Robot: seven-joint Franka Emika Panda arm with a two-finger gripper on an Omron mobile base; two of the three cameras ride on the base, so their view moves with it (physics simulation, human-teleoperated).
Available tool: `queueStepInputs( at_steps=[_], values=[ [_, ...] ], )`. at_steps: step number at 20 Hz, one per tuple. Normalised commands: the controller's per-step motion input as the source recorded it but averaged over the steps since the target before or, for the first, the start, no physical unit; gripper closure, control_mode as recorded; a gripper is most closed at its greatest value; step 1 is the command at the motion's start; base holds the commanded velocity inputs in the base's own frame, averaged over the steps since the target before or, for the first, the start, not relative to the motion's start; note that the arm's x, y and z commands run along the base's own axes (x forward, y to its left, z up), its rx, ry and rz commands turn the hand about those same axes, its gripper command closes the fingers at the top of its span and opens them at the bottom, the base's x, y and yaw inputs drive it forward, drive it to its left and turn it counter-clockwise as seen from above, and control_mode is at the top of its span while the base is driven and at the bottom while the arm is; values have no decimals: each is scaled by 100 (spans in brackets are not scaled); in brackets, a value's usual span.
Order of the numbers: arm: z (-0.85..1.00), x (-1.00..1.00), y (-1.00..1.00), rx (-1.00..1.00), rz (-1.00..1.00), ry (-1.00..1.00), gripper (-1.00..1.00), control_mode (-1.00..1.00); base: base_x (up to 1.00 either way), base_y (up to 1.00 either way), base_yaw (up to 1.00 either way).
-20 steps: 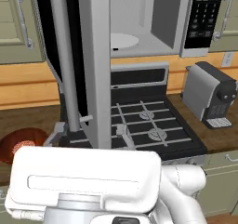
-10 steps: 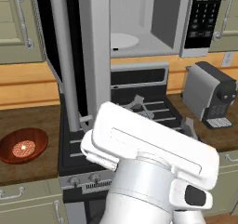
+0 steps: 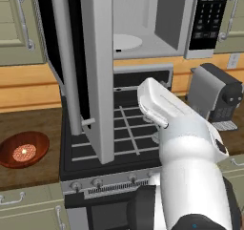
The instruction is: Open the microwave, place the bowl with waffle inside the microwave, then close the microwave door and turn it on.
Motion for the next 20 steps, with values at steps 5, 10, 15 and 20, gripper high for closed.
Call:
queueStepInputs(
  at_steps=[5, 10, 15, 20],
  values=[
    [-41, 41, -63, 43, 36, 0, -100, -100, 0, 0, 0],
    [-3, 26, -33, 64, 35, 6, -100, -100, 0, 0, 0],
    [-15, 16, -3, 55, 40, 15, -100, -100, 0, 0, 0],
    [-4, 2, 22, 29, 48, 1, -100, -100, 0, 0, 0]
  ],
)
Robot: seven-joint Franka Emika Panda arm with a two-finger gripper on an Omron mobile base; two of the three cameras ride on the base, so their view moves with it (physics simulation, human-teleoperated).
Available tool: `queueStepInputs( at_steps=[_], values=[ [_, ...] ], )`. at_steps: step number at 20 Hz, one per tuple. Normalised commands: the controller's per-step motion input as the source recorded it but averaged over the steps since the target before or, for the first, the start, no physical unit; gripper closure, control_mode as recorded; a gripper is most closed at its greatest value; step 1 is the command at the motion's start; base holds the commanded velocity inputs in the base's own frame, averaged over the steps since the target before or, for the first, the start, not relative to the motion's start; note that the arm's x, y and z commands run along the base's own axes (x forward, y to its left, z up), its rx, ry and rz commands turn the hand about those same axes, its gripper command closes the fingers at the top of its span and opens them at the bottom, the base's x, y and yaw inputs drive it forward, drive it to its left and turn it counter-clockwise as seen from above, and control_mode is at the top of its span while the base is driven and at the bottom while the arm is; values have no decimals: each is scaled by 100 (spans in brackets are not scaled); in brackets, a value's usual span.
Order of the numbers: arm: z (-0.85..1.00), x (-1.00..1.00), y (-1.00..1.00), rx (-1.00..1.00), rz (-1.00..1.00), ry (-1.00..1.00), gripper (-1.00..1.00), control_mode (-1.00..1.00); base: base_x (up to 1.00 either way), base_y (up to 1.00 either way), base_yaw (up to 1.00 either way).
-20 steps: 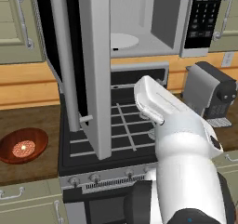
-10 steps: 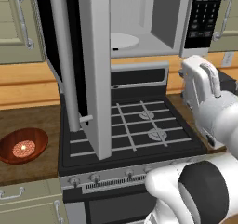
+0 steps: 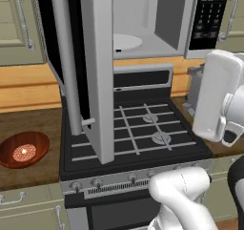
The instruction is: Open the microwave, place the bowl with waffle inside the microwave, then close the microwave door and turn it on.
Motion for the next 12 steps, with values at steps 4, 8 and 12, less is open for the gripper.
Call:
queueStepInputs(
  at_steps=[4, 8, 12],
  values=[
    [2, 0, 64, 3, 40, 5, -100, -100, 0, 0, 0],
    [0, 6, 97, 0, 34, 7, -100, -100, 0, 0, 0],
    [0, 32, 91, 0, 14, 0, -100, -100, 0, 0, 0]
  ],
)
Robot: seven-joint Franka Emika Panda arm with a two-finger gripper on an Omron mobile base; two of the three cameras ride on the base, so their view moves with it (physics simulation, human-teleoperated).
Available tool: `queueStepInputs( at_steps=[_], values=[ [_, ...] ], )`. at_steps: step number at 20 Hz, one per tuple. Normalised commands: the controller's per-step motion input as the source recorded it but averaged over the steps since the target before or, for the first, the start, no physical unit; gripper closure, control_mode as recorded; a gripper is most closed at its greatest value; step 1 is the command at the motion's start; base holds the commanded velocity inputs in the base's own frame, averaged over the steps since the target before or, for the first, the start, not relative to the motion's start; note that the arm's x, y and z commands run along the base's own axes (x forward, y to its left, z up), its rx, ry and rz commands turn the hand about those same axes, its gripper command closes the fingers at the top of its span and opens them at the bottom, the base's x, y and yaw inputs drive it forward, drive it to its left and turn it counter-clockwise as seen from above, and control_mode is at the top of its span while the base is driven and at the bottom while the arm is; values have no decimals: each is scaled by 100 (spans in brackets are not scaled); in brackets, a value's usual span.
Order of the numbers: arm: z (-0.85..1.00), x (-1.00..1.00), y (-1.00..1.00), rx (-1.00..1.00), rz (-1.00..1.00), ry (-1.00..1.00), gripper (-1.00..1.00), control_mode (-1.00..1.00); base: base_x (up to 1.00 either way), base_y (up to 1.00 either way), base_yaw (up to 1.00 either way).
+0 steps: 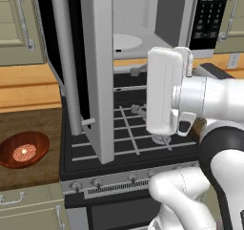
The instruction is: Open the microwave, place the bowl with waffle inside the microwave, then close the microwave door and turn it on.
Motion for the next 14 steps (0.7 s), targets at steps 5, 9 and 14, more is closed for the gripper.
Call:
queueStepInputs(
  at_steps=[5, 9, 14],
  values=[
    [0, 37, 93, 0, 9, 0, -100, -100, 0, 0, 0],
    [-7, 59, 100, -5, 0, 0, -100, -100, 0, 0, 0],
    [-21, 97, 100, 0, 4, 13, -100, -100, 0, 0, 0]
  ],
)
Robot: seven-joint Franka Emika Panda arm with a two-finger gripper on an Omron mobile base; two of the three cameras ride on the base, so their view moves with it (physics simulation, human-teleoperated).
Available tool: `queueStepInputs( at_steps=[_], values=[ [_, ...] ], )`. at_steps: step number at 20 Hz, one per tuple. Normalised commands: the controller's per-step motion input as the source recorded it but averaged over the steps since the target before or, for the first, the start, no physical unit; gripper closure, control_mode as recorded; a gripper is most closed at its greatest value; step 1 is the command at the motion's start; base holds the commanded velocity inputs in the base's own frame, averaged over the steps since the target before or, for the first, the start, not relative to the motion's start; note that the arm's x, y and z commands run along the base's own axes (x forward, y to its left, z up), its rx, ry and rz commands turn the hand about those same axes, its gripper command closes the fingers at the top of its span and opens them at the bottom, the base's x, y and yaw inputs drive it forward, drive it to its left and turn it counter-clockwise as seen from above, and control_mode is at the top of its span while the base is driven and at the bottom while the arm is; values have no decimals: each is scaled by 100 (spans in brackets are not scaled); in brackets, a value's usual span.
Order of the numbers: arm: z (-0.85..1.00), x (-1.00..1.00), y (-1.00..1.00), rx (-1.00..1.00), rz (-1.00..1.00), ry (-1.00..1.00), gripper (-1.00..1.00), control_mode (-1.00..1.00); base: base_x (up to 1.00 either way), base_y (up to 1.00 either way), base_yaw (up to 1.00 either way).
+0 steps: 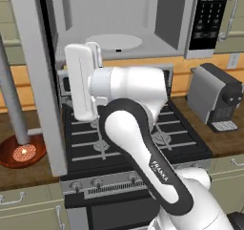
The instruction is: Open the microwave, place the bowl with waffle inside the microwave, then close the microwave door and turn it on.
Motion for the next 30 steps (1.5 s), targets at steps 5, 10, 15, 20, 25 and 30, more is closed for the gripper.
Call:
queueStepInputs(
  at_steps=[5, 10, 15, 20, 25, 30],
  values=[
    [-30, 85, 90, -1, 3, 14, -100, -100, 0, 0, 0],
    [-5, 22, 25, -1, 0, 0, -100, -100, 0, 0, 0],
    [2, -21, -52, 0, 0, 0, -100, -100, 0, 0, 0],
    [4, -21, -92, -1, 6, 12, -100, -100, 0, 0, 0],
    [-18, -7, -82, -11, 8, 13, -100, -100, 0, 0, 0],
    [-53, 0, -62, -18, 11, 3, -100, -100, 0, 0, 0]
  ],
)
